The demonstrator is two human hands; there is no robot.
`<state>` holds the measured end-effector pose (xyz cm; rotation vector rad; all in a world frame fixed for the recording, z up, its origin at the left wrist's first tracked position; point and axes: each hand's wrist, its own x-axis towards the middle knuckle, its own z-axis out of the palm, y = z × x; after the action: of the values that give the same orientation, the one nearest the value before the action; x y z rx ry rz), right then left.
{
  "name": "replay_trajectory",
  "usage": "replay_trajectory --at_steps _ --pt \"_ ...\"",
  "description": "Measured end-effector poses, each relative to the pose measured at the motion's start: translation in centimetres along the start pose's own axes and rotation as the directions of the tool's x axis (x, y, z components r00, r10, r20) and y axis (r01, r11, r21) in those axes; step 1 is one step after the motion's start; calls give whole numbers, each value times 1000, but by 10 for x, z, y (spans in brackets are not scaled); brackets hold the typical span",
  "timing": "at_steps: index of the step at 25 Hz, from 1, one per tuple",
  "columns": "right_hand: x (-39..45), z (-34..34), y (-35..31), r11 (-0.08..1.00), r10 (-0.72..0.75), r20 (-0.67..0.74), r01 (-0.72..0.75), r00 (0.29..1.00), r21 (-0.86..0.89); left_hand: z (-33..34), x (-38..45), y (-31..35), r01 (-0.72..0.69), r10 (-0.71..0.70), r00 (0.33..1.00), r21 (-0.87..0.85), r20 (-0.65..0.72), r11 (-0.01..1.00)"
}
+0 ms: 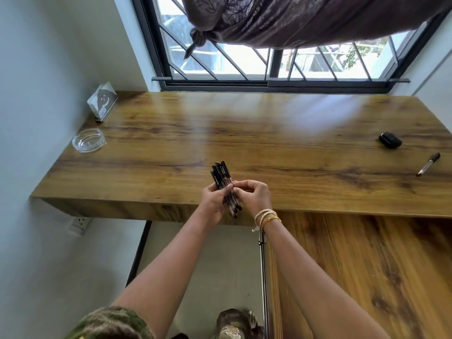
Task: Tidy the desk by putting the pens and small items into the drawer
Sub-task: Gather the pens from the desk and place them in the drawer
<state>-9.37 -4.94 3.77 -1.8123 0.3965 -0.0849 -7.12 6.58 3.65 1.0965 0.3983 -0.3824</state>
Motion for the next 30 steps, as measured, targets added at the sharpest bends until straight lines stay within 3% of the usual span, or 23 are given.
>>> replay_trajectory --at_steps 9,17,20,26,30 --pt "-11 -45 7 995 77 -158 -65 985 77 26 -17 -15 63 -69 994 63 90 996" --pt "24 -121 16 990 110 -148 -96 983 101 94 -8 -34 56 -58 998 41 38 998" --pt "43 -166 29 995 93 -124 -95 988 -10 135 -7 -57 44 -45 999 20 4 999" --pt "75 -269 64 941 43 -225 -115 973 -317 226 -2 -124 63 -63 998 -18 -7 998" --pt "87 -312 87 905 -1 -210 -89 978 -417 277 3 -161 118 -119 991 -28 -55 993"
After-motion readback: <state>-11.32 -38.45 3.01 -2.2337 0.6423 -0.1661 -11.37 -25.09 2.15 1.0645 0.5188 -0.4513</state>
